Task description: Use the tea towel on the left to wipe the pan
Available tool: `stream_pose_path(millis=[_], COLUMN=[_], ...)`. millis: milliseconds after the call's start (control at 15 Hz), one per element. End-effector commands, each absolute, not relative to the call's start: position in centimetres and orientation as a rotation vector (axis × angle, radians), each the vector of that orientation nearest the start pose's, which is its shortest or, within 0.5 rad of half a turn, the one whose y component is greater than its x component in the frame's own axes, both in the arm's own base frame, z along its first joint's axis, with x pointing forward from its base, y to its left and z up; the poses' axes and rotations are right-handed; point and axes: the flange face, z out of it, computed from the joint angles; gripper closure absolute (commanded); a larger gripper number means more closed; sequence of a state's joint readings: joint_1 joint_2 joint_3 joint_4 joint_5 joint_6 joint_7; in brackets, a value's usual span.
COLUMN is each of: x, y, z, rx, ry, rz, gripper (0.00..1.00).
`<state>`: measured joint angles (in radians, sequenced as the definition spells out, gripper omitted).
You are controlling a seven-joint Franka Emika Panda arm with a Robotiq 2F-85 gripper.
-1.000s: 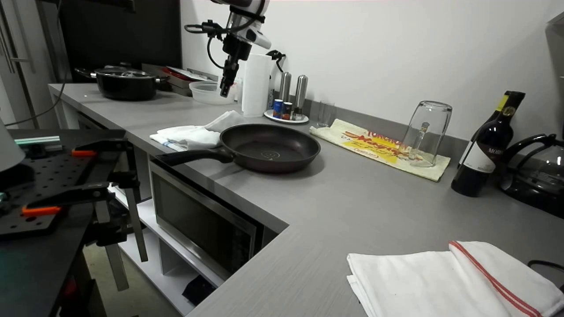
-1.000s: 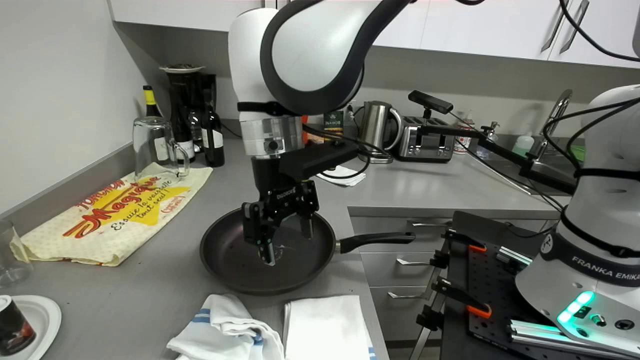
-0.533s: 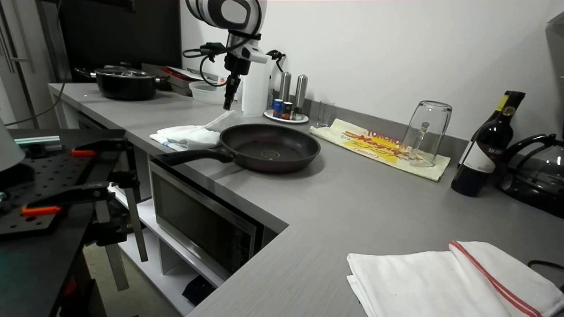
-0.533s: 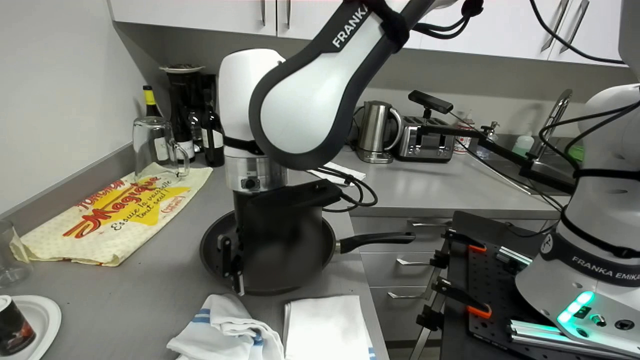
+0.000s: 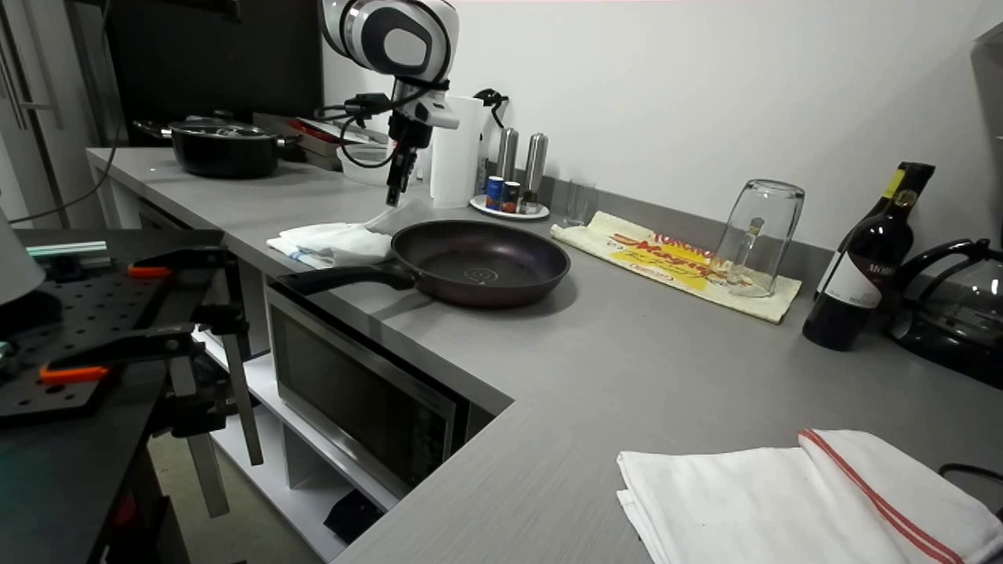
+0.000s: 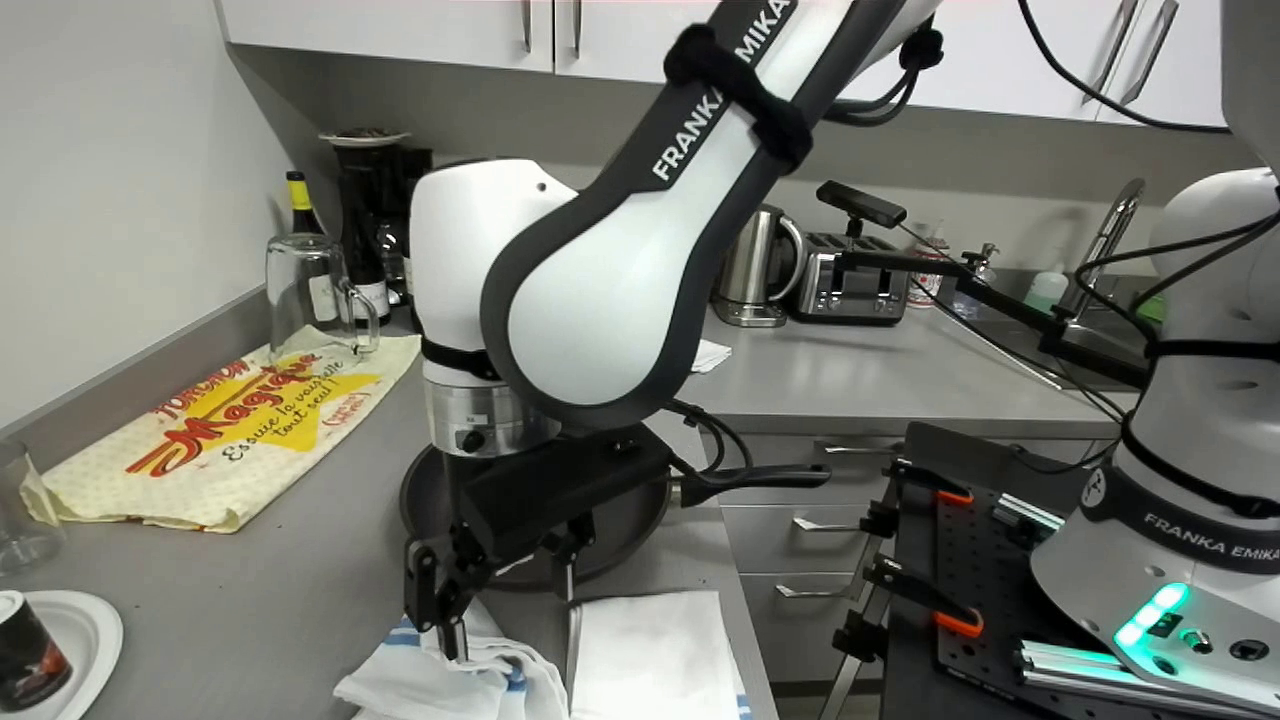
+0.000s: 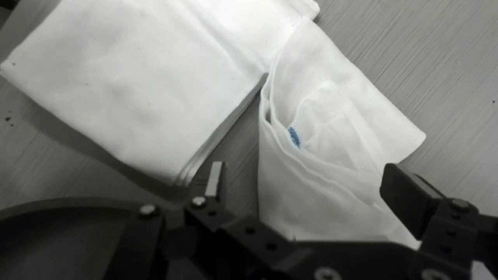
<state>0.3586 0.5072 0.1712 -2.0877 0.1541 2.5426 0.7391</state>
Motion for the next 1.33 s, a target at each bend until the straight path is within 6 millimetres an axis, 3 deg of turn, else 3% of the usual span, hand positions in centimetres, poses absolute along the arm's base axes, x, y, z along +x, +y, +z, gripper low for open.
stream_pose_path(millis=[0, 467, 800, 933, 1267], x=[50.5, 51.6, 50.9, 50.3, 49.3], y=[30.5, 31.2, 30.8, 31.0, 31.4], z=[16.4, 13.9, 11.9, 11.2, 10.7], rx=[-2.94, -2.904, -2.92, -2.931, -2.944], ry=[0.57, 0.527, 0.499, 0.47, 0.418], rz=[0.195, 0.028, 0.035, 0.062, 0.096], gripper=[0.0, 0.0, 0.01, 0.25, 0.61])
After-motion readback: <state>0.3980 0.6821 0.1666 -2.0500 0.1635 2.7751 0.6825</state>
